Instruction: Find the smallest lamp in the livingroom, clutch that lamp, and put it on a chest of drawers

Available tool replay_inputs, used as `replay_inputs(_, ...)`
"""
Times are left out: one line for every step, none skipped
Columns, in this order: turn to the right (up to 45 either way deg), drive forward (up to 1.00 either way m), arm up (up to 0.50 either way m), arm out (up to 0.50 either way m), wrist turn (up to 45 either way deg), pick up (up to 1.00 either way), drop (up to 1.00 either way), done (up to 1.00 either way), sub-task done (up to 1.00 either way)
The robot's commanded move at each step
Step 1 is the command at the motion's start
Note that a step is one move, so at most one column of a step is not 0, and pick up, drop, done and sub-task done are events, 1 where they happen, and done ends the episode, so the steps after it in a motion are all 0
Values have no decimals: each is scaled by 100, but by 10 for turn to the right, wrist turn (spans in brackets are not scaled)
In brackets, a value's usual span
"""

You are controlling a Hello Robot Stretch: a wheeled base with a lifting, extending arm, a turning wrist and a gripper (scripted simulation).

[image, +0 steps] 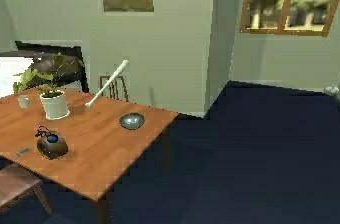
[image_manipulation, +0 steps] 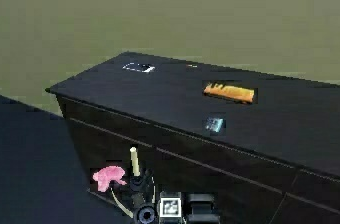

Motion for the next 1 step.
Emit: replay_inputs(270, 0, 0, 0, 0, 0, 0, 0, 0)
